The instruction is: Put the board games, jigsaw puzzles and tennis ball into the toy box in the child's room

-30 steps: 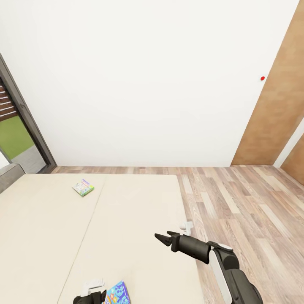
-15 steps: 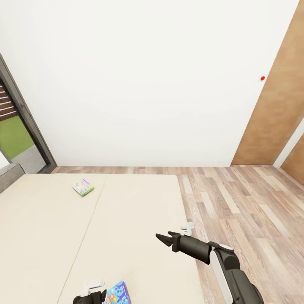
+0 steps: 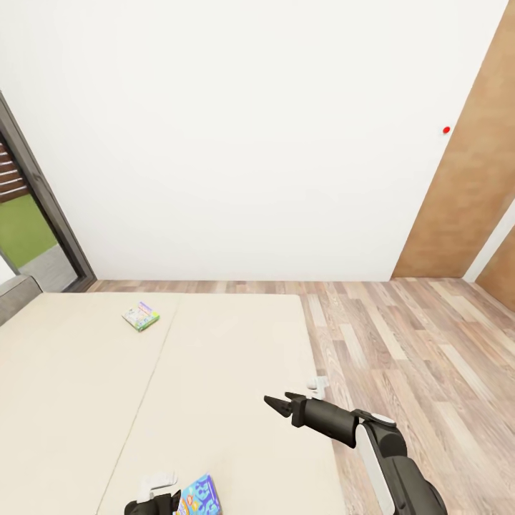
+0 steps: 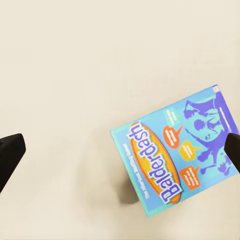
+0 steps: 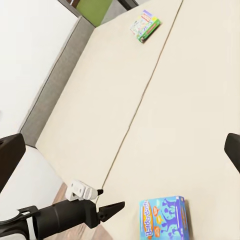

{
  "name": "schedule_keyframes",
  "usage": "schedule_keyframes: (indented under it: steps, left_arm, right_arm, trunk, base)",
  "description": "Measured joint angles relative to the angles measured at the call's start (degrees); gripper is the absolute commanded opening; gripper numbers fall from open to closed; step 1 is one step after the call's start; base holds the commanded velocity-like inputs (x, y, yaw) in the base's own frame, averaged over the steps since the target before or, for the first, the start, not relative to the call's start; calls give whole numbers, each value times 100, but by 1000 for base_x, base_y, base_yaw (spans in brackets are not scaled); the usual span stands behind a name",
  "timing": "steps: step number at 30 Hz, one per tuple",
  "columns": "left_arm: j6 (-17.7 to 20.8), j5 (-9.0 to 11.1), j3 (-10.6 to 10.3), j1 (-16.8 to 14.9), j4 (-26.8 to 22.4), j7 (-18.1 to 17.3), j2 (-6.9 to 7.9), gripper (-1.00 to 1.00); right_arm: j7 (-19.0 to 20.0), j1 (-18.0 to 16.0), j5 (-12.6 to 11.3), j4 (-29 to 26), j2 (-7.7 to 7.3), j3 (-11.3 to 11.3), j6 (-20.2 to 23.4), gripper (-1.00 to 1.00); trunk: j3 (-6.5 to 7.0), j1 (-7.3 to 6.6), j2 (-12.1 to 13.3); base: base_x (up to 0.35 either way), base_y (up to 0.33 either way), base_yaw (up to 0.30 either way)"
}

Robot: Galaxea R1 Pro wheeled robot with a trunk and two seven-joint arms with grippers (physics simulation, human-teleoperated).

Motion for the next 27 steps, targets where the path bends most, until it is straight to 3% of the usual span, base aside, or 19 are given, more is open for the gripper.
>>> schedule_keyframes:
  steps: [27]
  left_arm:
    - [-27, -11, -1, 0, 22, -3, -9, 100]
  right_arm:
    - [-39, 0, -5, 167, -7, -22, 0, 100]
  trunk:
    - [-250, 0, 0]
  base:
    - [0, 0, 0]
